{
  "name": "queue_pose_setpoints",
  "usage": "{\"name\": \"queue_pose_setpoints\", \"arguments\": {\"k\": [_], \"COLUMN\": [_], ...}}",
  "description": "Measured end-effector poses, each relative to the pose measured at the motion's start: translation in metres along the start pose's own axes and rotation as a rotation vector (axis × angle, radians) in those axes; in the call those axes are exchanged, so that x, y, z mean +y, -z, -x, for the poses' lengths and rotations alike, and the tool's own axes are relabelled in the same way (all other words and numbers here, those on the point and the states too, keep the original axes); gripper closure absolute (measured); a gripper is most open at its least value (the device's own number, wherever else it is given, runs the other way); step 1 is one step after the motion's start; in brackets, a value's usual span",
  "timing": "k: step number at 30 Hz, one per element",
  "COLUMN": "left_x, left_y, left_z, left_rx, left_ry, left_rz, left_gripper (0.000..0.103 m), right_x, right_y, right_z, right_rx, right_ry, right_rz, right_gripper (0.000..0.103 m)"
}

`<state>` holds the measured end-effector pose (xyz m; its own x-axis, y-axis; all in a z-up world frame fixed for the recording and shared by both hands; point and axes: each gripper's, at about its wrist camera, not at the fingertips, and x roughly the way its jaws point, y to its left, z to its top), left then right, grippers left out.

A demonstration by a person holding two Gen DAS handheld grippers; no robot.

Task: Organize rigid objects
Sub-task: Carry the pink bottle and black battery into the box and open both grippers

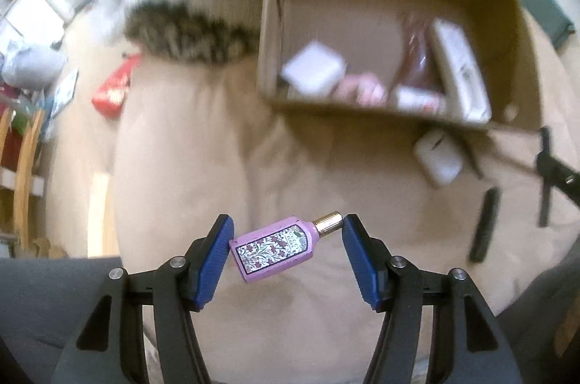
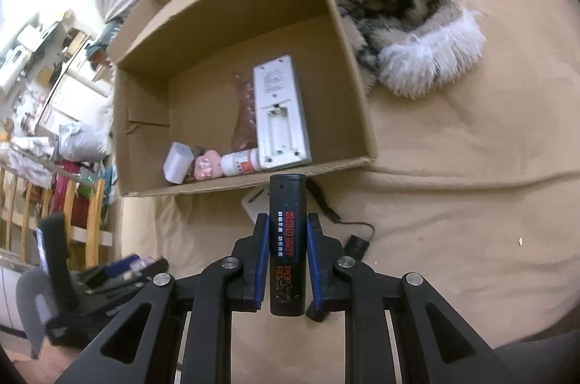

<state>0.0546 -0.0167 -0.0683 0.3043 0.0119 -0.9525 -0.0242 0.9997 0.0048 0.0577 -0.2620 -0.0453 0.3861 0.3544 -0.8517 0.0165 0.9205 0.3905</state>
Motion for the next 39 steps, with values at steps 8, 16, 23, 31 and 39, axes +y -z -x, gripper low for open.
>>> {"name": "queue_pose_setpoints", "arguments": {"k": [8,16,23,31,39], "left_x": [-0.007,-0.006,-0.027,-0.037,-0.038], "left_y": [-0.044,-0.089,-0.113,-0.117,-0.115], "left_z": [0.056,0.050,0.026,-0.009,-0.023], "left_rx": [-0.186,-0.230,-0.242,-0.199,-0.175], "left_ry": [0.047,0.086,0.074,0.103,0.116], "left_rz": [-0.005,-0.011,-0.069,-0.093,-0.103], "left_gripper": [0.044,0.044,0.044,0.044,0.055], "right_x": [0.009,0.023,0.028,0.029,0.034], "right_y": [-0.013,-0.045,-0.077,-0.091,-0.082], "right_z": [0.010,0.004,-0.018,-0.047,-0.066], "right_rx": [-0.051,-0.091,-0.090,-0.052,-0.002], "right_ry": [-0.012,-0.006,0.010,0.006,0.016], "right_rz": [0.050,0.122,0.145,0.128,0.148], "right_gripper": [0.082,0.082,0.082,0.082,0.082]}}
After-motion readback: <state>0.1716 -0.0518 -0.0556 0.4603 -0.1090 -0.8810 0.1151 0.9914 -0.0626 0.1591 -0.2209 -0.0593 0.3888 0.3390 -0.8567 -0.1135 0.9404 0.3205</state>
